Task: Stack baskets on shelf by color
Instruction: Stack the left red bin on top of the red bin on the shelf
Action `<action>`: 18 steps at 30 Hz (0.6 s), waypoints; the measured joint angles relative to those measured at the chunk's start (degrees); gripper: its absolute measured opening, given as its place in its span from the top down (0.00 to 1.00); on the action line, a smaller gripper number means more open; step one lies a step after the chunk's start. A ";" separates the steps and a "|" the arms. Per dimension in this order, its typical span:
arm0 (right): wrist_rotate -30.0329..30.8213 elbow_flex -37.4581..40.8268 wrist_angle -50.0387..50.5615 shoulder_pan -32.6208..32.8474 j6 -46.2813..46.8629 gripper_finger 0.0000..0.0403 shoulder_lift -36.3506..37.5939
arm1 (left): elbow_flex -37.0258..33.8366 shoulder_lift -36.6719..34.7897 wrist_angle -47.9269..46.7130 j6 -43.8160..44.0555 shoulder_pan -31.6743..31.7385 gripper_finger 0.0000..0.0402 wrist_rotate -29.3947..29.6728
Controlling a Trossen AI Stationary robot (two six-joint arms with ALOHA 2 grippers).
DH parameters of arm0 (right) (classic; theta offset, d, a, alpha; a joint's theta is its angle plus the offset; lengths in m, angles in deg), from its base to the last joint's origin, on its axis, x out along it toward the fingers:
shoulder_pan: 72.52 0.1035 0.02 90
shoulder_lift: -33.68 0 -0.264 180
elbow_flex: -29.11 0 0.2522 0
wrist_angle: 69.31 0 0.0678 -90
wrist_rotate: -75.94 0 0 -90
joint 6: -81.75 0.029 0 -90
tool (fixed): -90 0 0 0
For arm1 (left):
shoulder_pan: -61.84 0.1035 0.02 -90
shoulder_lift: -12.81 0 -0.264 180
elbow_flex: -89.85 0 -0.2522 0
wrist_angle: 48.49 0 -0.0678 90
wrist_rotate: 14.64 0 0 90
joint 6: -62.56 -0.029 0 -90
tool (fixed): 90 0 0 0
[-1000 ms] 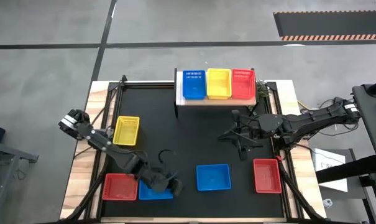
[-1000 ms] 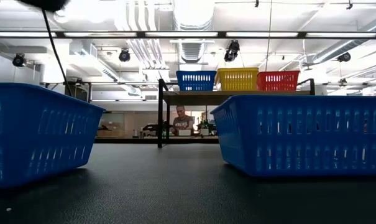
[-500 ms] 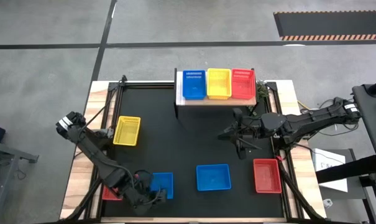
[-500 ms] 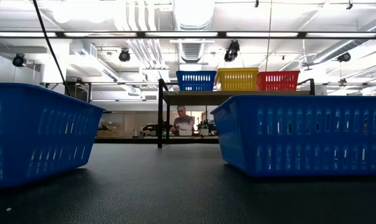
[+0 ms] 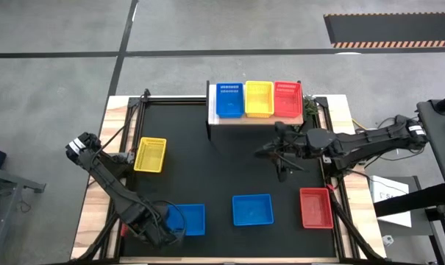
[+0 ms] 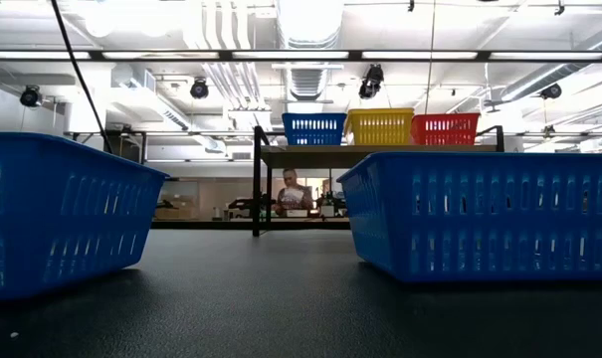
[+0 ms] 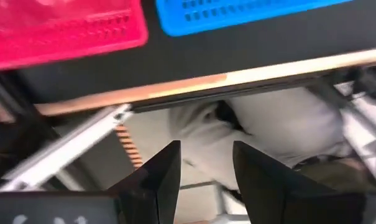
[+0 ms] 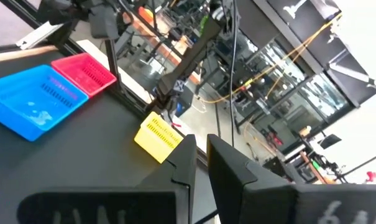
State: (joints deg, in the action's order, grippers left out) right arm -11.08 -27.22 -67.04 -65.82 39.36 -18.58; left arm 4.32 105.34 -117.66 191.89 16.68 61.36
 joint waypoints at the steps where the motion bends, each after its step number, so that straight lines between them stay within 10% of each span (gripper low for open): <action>1: 0.00 0.00 -0.10 -0.30 0.01 0.92 -0.30 | -0.03 -0.09 -0.61 -1.66 -0.05 0.68 -1.02; 9: 0.02 0.02 -2.54 -1.98 0.25 0.92 -3.65 | -2.13 -0.42 -1.83 -33.65 -3.51 0.68 -1.10; 18: 0.04 0.00 -1.26 -2.15 1.92 0.92 -2.08 | -8.93 -0.87 -2.18 -38.08 -5.13 0.68 -3.24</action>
State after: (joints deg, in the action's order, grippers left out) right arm -11.04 -27.22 -68.29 -67.96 41.28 -20.66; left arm -4.61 104.47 -119.84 153.81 11.55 58.12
